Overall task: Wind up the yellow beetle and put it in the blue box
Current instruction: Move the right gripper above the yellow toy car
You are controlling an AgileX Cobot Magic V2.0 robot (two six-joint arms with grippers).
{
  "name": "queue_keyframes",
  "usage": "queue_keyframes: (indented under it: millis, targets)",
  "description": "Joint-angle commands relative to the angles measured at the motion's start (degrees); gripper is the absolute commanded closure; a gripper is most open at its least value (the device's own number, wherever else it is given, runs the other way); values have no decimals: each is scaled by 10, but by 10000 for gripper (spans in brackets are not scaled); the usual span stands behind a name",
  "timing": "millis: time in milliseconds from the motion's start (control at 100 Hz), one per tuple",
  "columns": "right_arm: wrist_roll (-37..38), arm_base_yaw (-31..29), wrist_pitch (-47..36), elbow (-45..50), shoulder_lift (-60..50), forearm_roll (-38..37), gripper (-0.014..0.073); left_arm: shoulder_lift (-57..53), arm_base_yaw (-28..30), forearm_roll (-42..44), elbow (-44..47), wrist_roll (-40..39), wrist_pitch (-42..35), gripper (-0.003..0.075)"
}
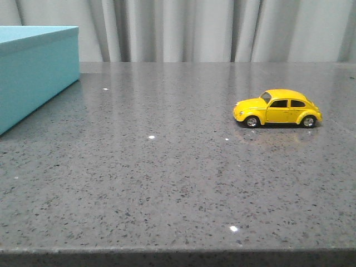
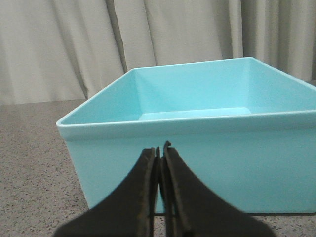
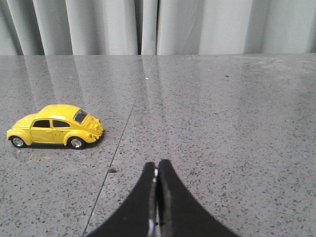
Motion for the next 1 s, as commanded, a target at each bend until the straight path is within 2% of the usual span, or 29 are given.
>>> queue_keyframes:
  millis: [0,710,910,990]
  targets:
    - [-4,0,-42,-11,-9,0,659,-19,0,-1,25,-4,-43,741]
    - [-4,0,-45,-11,-9,0,659,-19,0,-6,25,-4,-70,741]
    - [-4,0,-94,-12,-9,1,659,-19,0,-6,24,-4,-81,741]
    - [-4,1,-95,-14,-8,4,659,-16,0,-40,12,-4,-74,741]
